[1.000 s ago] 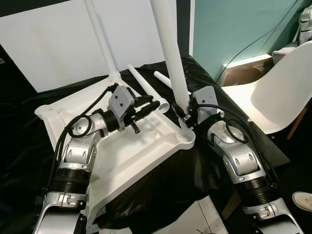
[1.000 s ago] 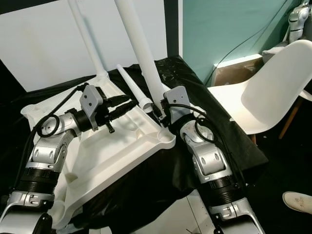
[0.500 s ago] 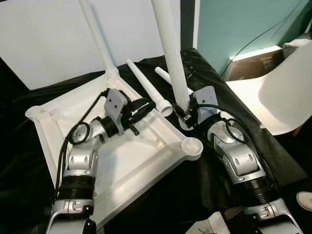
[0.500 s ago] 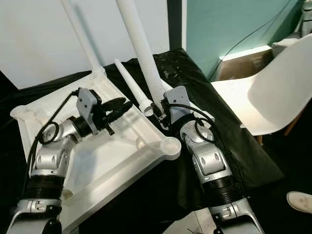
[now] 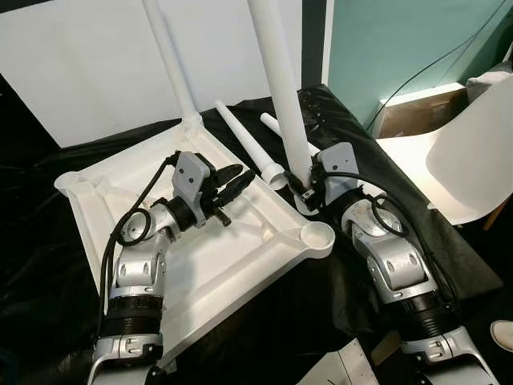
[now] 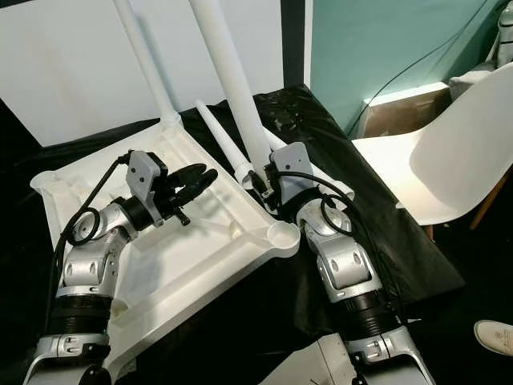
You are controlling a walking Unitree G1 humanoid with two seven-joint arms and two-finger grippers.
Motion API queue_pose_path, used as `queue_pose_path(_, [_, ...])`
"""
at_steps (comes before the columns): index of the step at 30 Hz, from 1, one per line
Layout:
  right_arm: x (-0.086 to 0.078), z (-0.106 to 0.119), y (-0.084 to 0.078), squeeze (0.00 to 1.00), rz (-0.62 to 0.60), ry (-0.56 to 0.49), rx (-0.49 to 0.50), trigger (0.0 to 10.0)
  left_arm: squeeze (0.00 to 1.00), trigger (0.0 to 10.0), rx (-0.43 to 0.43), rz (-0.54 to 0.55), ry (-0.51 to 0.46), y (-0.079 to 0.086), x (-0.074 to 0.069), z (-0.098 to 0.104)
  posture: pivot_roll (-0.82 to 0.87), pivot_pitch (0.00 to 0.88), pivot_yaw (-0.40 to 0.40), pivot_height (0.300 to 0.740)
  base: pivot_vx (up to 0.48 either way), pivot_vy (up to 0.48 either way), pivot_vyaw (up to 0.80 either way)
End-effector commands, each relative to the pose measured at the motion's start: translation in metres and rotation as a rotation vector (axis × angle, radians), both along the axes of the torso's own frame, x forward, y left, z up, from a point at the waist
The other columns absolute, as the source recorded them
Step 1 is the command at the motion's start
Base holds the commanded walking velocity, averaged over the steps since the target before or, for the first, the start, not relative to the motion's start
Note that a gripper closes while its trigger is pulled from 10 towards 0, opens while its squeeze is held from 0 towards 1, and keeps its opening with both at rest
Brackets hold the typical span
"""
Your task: Building children table
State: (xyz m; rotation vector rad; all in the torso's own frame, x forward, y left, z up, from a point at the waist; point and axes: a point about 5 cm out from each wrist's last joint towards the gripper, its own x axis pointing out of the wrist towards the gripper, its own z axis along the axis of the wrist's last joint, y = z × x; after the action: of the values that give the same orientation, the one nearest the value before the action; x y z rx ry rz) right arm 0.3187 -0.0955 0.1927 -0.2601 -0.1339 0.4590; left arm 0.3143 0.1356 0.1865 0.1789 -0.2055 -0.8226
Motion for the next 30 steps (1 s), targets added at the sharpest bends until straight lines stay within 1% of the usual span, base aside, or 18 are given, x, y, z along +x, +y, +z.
queue_pose_path(1, [-0.0007, 0.0033, 0.0044, 0.00, 0.015, -0.011, 0.003, 10.0, 0.00, 10.0, -0.074, 0.403, -0.011, 0.0196, 0.0095, -0.0021, -0.10, 0.000, 0.117, 0.740, 0.000, 0.000, 0.00])
queue_pose_path(8, [0.0003, 0.0046, 0.0064, 0.00, 0.007, -0.024, 0.008, 10.0, 0.00, 10.0, -0.052, 0.411, -0.007, 0.0203, 0.0097, -0.0054, -0.08, 0.000, 0.132, 0.740, 0.000, 0.000, 0.00])
queue_pose_path(12, [-0.0005, 0.0032, 0.0086, 0.00, 0.005, -0.024, 0.014, 10.0, 0.00, 10.0, -0.050, 0.409, -0.011, 0.0194, 0.0097, -0.0037, -0.06, 0.000, 0.138, 0.740, 0.000, 0.000, 0.00])
queue_pose_path(17, [-0.0015, 0.0010, 0.0100, 0.00, 0.006, -0.021, 0.018, 10.0, 0.00, 10.0, -0.037, 0.410, -0.008, 0.0186, 0.0080, -0.0068, -0.04, 0.000, 0.139, 0.740, 0.000, 0.000, 0.00])
queue_pose_path(19, [-0.0014, 0.0004, 0.0099, 0.00, 0.005, -0.020, 0.018, 10.0, 0.00, 10.0, -0.035, 0.410, -0.009, 0.0179, 0.0076, -0.0069, -0.04, 0.000, 0.133, 0.740, 0.000, 0.000, 0.00])
queue_pose_path(20, [-0.0010, 0.0001, 0.0093, 0.00, 0.007, -0.020, 0.014, 10.0, 0.00, 10.0, -0.036, 0.411, -0.010, 0.0170, 0.0074, -0.0069, -0.04, 0.000, 0.118, 0.740, 0.000, 0.000, 0.00])
queue_pose_path(30, [0.0036, 0.0027, 0.0069, 0.00, 0.009, -0.032, -0.004, 10.0, 0.00, 10.0, -0.038, 0.419, -0.010, 0.0155, 0.0061, -0.0091, -0.03, 0.000, 0.105, 0.740, 0.000, 0.000, 0.00])
